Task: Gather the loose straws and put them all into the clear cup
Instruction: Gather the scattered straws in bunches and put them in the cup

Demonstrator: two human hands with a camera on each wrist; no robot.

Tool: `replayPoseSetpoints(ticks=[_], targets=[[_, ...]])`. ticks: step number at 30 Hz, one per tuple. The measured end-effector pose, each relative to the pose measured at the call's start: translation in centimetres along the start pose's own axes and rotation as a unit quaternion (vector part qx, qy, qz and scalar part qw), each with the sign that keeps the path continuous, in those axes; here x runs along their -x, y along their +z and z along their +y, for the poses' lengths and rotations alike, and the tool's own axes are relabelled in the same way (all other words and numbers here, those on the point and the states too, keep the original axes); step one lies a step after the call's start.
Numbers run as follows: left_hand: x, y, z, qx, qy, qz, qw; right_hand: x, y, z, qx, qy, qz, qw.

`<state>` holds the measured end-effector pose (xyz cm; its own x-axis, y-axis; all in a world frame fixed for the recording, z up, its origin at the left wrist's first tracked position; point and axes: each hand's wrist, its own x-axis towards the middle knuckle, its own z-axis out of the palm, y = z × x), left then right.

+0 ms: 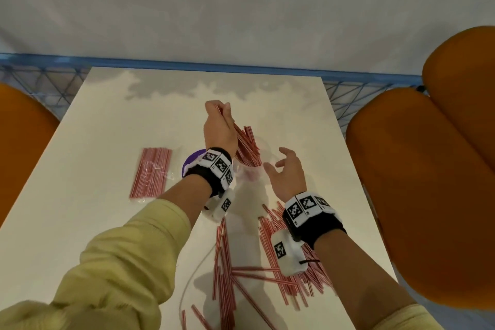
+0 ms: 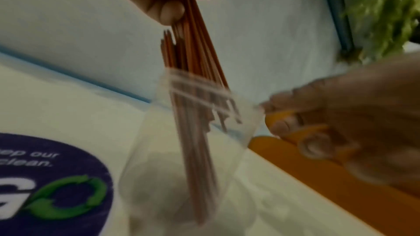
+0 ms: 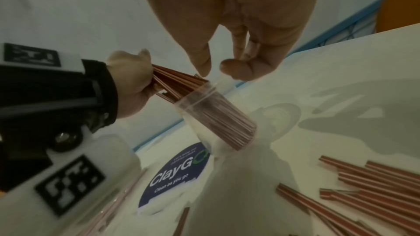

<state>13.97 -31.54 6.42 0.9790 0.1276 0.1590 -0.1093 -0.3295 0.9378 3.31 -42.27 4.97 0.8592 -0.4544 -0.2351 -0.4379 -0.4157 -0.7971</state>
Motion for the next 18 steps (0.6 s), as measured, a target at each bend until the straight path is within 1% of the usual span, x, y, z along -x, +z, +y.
replayPoseSetpoints(ticks=[2, 5, 7, 10, 11, 13, 15, 16, 17, 18], targets=[[0.6, 0.5, -0.6, -0.053, 0.028, -0.049, 0.997, -0.6, 0.5, 0.1, 0.009, 0.014, -0.012, 1.000], [1.4, 0.8, -1.1, -0.127, 0.054, -0.099, 0.986, -1.1, 0.9, -0.2, 0.009, 0.035, -0.039, 0.999], [2.0, 0.8, -1.7, -0.167, 0.081, -0.124, 0.975, -1.2, 1.1, -0.3, -0.003, 0.039, -0.050, 0.998], [2.5, 0.7, -2.4, -0.229, 0.124, -0.146, 0.954, -1.3, 1.2, -0.1, -0.019, 0.042, -0.046, 0.998], [2.6, 0.6, -2.6, -0.248, 0.124, -0.162, 0.947, -1.3, 1.3, -0.1, -0.026, 0.048, -0.044, 0.998], [2.7, 0.4, -2.8, -0.264, 0.103, -0.195, 0.939, -1.4, 1.3, 0.0, -0.041, 0.058, -0.044, 0.996], [2.5, 0.1, -2.7, -0.247, 0.069, -0.212, 0.943, -1.4, 1.3, 0.1, -0.050, 0.064, -0.048, 0.996], [2.3, -0.1, -2.6, -0.240, 0.067, -0.216, 0.944, -1.4, 1.2, 0.1, -0.053, 0.067, -0.050, 0.995], [2.2, -0.2, -2.5, -0.248, 0.080, -0.224, 0.939, -1.4, 1.2, 0.1, -0.054, 0.069, -0.052, 0.995], [2.2, -0.2, -2.5, -0.276, 0.108, -0.238, 0.925, -1.5, 1.2, 0.2, -0.054, 0.070, -0.054, 0.995]])
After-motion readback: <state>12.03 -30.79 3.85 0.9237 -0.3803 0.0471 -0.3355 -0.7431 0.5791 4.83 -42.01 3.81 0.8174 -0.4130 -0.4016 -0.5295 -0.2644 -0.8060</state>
